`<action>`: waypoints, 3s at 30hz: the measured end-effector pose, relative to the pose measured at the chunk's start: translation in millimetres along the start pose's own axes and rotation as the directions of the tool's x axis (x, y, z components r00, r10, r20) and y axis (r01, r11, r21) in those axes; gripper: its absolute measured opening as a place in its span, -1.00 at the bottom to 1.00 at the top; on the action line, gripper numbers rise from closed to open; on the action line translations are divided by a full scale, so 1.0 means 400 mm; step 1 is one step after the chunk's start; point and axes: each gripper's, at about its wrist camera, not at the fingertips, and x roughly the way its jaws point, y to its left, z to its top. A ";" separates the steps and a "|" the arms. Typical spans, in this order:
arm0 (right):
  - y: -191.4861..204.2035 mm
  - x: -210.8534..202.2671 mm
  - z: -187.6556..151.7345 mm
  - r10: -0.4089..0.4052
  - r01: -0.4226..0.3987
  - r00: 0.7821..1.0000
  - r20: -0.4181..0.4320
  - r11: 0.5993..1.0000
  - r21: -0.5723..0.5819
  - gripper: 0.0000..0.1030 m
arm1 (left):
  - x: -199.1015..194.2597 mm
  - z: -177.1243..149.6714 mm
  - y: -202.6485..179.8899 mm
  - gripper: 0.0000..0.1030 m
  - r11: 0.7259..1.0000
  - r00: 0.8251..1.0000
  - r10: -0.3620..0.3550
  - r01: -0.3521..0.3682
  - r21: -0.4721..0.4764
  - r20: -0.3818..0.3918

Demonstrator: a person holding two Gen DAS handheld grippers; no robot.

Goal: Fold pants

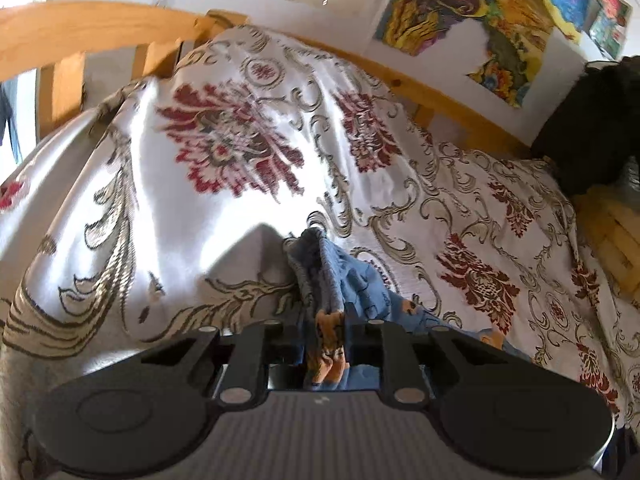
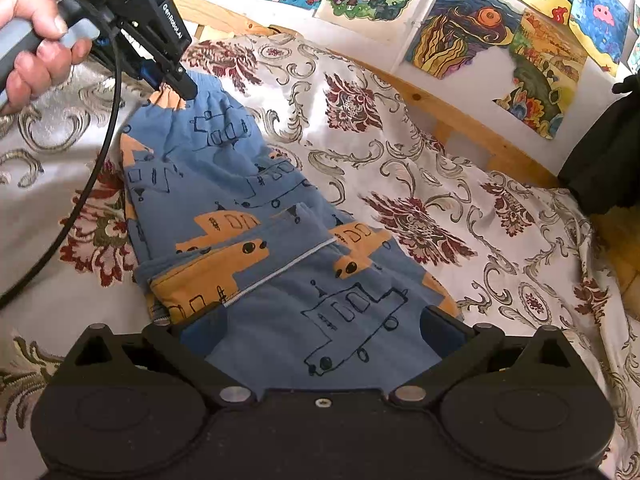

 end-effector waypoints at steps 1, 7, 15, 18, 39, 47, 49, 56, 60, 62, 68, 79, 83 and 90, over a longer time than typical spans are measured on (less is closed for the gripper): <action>-0.007 -0.007 0.003 0.002 -0.002 1.000 0.008 1.000 0.007 0.99 | -0.007 0.000 -0.008 -0.62 1.000 1.000 0.003 -0.003 0.013 0.010; -0.071 -0.060 0.001 -0.022 0.020 0.999 0.035 0.998 0.056 0.99 | -0.081 -0.018 -0.107 -0.62 0.990 0.995 -0.067 0.058 0.126 0.068; -0.234 -0.155 -0.051 -0.060 0.043 0.996 0.064 0.971 0.233 0.99 | -0.157 -0.077 -0.353 -0.62 0.925 0.977 -0.197 0.158 0.347 0.079; -0.308 -0.186 -0.081 -0.063 0.042 0.996 0.064 0.956 0.292 0.99 | -0.153 -0.120 -0.450 -0.62 0.893 0.969 -0.245 0.211 0.398 0.037; -0.535 -0.198 -0.271 0.124 -0.066 0.992 -0.023 0.669 0.740 0.98 | -0.113 -0.471 -0.683 0.14 0.691 0.936 -0.282 0.350 0.632 -0.209; -0.519 -0.153 -0.208 0.266 -0.239 0.960 0.086 0.622 0.746 0.90 | -0.076 -0.468 -0.668 0.11 0.697 0.937 -0.250 0.349 0.627 -0.243; -0.508 -0.132 -0.187 0.287 -0.252 0.955 0.080 0.635 0.730 0.73 | -0.073 -0.471 -0.664 0.08 0.696 0.930 -0.258 0.367 0.617 -0.262; -0.511 -0.097 -0.197 0.234 -0.154 0.972 -0.003 0.648 0.746 -0.46 | -0.066 -0.485 -0.652 0.12 0.680 0.903 -0.283 0.426 0.596 -0.323; -0.522 -0.096 -0.241 0.223 -0.121 0.975 -0.025 0.620 0.775 -0.39 | -0.071 -0.483 -0.653 0.14 0.666 0.895 -0.281 0.442 0.601 -0.347; -0.528 -0.118 -0.254 0.184 -0.082 0.982 -0.041 0.614 0.785 0.12 | -0.086 -0.468 -0.647 0.17 0.655 0.886 -0.273 0.456 0.602 -0.374; -0.485 -0.194 -0.214 0.074 -0.018 0.995 -0.062 0.771 0.637 0.59 | -0.171 -0.341 -0.564 0.77 0.694 0.902 -0.302 0.430 0.577 -0.309; -0.265 -0.175 -0.128 -0.083 0.108 0.990 -0.110 0.963 0.248 0.89 | -0.027 -0.244 -0.340 0.84 0.980 0.976 -0.024 0.066 0.190 -0.215; -0.269 -0.185 -0.167 -0.117 0.151 0.980 -0.159 0.963 0.224 0.98 | -0.021 -0.266 -0.281 0.90 0.992 0.965 0.008 0.026 0.124 -0.262; -0.298 -0.224 -0.198 -0.058 0.105 0.984 -0.169 0.952 0.288 0.98 | -0.059 -0.266 -0.285 0.99 0.985 0.959 0.071 -0.024 0.173 -0.275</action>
